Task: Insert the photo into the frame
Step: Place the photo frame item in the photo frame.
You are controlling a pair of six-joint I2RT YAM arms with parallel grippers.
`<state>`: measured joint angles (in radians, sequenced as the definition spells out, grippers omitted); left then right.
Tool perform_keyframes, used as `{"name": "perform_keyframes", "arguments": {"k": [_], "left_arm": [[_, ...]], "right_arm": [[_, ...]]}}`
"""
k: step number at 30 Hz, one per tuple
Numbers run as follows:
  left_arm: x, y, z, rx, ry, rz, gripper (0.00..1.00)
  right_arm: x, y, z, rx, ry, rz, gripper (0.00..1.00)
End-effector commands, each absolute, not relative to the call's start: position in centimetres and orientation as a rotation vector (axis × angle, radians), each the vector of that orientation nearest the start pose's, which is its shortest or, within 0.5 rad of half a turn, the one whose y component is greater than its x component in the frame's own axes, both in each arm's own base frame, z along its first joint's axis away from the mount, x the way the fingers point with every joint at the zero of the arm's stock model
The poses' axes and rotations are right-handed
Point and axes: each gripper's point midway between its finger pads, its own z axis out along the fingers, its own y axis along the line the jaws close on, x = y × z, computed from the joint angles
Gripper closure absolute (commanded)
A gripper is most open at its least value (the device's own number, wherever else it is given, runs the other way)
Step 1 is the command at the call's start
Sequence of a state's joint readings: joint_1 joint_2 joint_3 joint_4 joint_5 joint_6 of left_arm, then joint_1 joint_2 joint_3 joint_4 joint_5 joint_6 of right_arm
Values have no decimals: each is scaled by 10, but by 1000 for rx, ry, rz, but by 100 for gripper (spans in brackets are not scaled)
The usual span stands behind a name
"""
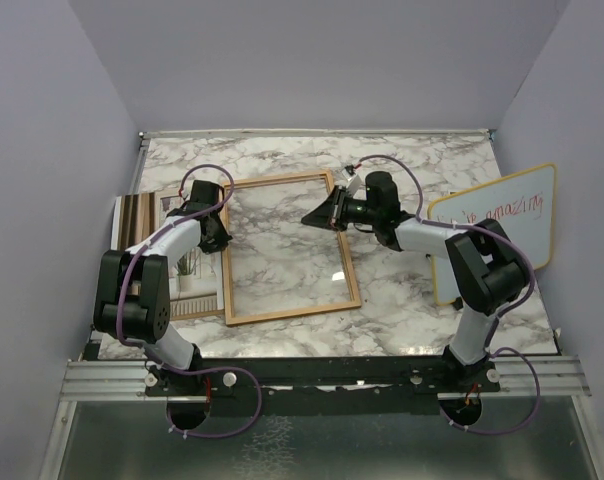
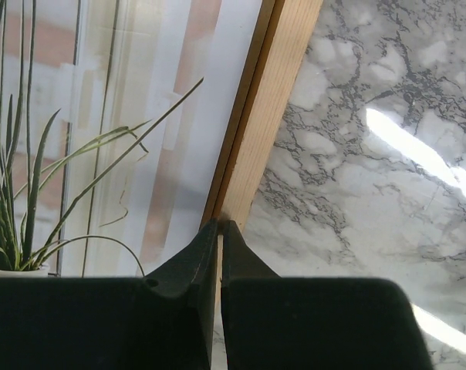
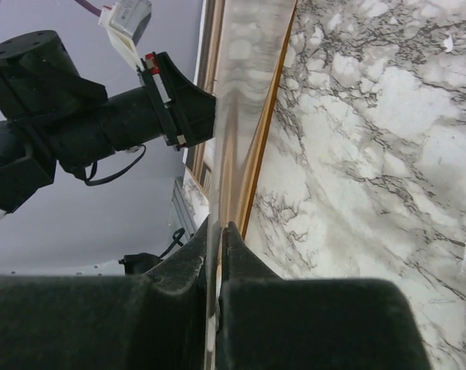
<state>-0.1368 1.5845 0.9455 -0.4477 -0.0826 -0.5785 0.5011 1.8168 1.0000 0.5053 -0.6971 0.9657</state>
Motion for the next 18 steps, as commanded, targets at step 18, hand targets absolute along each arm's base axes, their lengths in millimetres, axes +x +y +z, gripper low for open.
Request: {"name": "perform_keyframes", "arguments": {"k": [18], "left_arm": [[350,-62,65,-598,2540,-187,73]], "right_arm": [[353,344,106,-125,2321,1415,64]]}}
